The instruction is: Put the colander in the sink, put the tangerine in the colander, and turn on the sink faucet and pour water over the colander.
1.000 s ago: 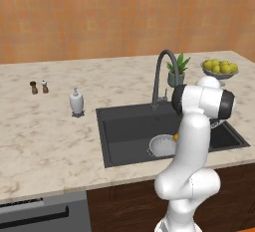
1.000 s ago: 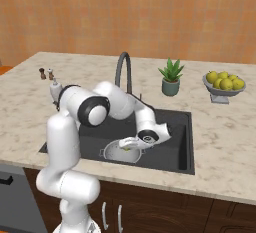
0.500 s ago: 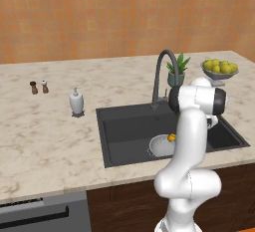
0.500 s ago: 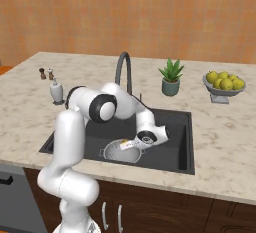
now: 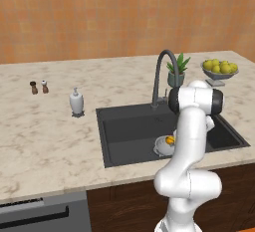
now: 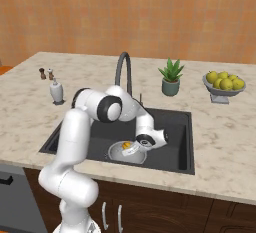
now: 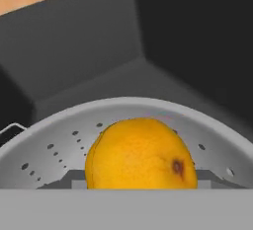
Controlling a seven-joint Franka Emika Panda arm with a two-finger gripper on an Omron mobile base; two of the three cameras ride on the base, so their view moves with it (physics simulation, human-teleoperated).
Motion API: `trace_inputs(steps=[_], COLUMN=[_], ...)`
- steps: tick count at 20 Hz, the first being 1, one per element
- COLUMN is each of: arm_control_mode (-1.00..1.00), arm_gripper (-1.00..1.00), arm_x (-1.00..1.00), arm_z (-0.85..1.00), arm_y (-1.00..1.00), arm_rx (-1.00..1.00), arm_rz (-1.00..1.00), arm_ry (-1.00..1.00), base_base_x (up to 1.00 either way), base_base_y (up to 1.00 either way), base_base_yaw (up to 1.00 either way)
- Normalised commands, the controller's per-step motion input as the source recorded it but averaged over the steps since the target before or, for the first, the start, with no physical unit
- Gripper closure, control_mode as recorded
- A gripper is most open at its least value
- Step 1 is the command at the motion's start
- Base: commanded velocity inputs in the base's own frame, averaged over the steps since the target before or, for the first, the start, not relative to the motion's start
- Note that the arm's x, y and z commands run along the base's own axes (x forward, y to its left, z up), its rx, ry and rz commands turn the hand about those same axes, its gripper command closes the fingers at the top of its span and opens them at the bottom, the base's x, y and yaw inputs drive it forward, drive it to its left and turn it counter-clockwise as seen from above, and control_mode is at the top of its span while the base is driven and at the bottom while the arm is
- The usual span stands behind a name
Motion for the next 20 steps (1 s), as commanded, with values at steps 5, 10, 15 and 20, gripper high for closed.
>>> trace_inputs(steps=[5,10,15,20], arm_control_mode=[-1.0,-1.0,-1.0,-1.0], arm_gripper=[1.0,-1.0,-1.0,-1.0], arm_x=[0.23,-0.04,-0.16,-0.11], arm_z=[-0.2,-0.06,0.01,0.21], arm_y=[0.0,0.01,-0.09,-0.11], arm_rx=[-0.06,-0.11,-0.12,-0.08], arm_rz=[0.05,0.06,0.07,0.08], arm_ry=[-0.09,-0.11,-0.13,-0.07], base_base_x=[0.0,0.0,0.0,0.0], base_base_y=[0.0,0.0,0.0,0.0], base_base_yaw=[0.0,0.0,0.0,0.0])
